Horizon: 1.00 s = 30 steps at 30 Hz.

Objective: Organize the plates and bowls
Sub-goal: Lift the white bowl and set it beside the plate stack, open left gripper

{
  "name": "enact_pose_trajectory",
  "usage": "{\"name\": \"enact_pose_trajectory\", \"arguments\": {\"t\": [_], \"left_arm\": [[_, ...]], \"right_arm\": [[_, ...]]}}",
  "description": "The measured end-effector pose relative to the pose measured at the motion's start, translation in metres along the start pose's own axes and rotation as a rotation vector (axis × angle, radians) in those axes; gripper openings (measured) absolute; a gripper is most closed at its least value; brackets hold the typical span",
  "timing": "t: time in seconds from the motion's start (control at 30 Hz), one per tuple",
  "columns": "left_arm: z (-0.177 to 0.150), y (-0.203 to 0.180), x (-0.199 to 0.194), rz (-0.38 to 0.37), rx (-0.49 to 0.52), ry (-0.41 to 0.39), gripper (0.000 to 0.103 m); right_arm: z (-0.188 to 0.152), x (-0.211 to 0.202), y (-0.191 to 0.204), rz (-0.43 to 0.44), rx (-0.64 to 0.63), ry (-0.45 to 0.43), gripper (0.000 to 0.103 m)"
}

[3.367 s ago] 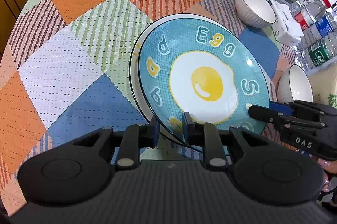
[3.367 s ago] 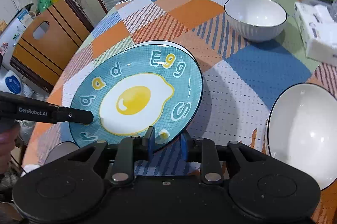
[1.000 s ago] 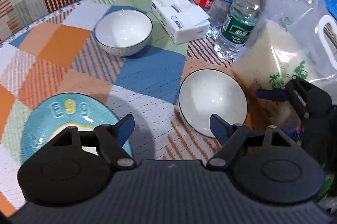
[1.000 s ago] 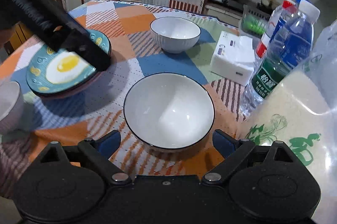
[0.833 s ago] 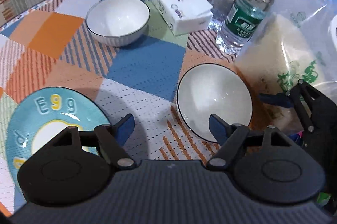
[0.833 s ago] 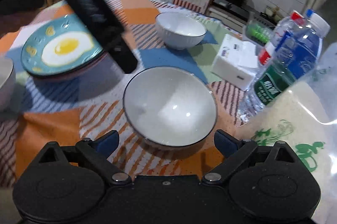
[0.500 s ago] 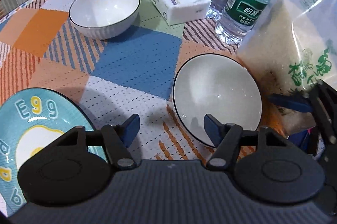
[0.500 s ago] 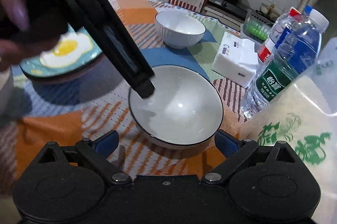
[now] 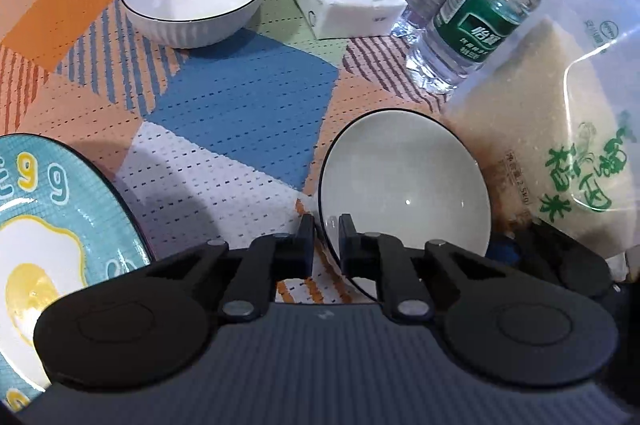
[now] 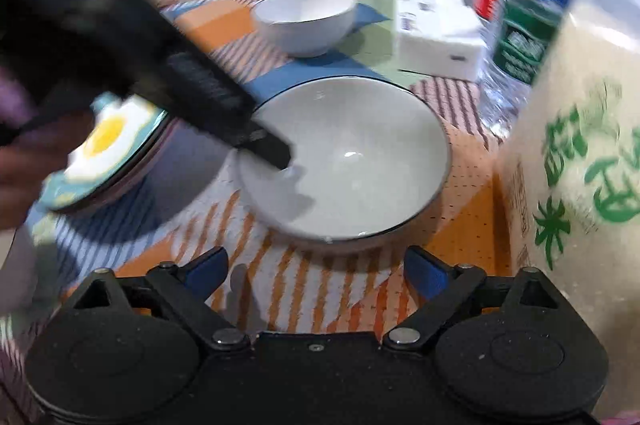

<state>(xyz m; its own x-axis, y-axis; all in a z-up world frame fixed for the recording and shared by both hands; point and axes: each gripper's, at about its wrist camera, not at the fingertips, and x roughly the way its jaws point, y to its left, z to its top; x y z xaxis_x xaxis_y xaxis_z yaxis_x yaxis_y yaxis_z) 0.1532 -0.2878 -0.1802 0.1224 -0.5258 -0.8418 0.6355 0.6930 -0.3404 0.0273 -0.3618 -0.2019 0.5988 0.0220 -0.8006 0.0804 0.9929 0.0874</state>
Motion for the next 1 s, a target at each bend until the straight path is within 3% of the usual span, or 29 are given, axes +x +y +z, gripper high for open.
{"name": "enact_pose_trajectory", "arguments": {"t": [0.23, 0.53, 0.87, 1.0], "left_arm": [[-0.007, 0.019, -0.014, 0.003, -0.079, 0.014, 0.012], [-0.024, 0.035, -0.039, 0.062, -0.117, -0.009, 0.012], [-0.032, 0.032, -0.032, 0.149, -0.040, 0.018, 0.015], [-0.032, 0.034, -0.035, 0.139, -0.035, 0.040, 0.022]], "right_arm": [[0.005, -0.001, 0.012, 0.022, -0.076, -0.044, 0.092], [0.015, -0.009, 0.040, 0.074, -0.190, -0.088, 0.092], [0.011, 0.013, 0.042, 0.125, -0.195, -0.059, 0.092], [0.013, 0.012, 0.043, 0.114, -0.192, -0.038, 0.092]]}}
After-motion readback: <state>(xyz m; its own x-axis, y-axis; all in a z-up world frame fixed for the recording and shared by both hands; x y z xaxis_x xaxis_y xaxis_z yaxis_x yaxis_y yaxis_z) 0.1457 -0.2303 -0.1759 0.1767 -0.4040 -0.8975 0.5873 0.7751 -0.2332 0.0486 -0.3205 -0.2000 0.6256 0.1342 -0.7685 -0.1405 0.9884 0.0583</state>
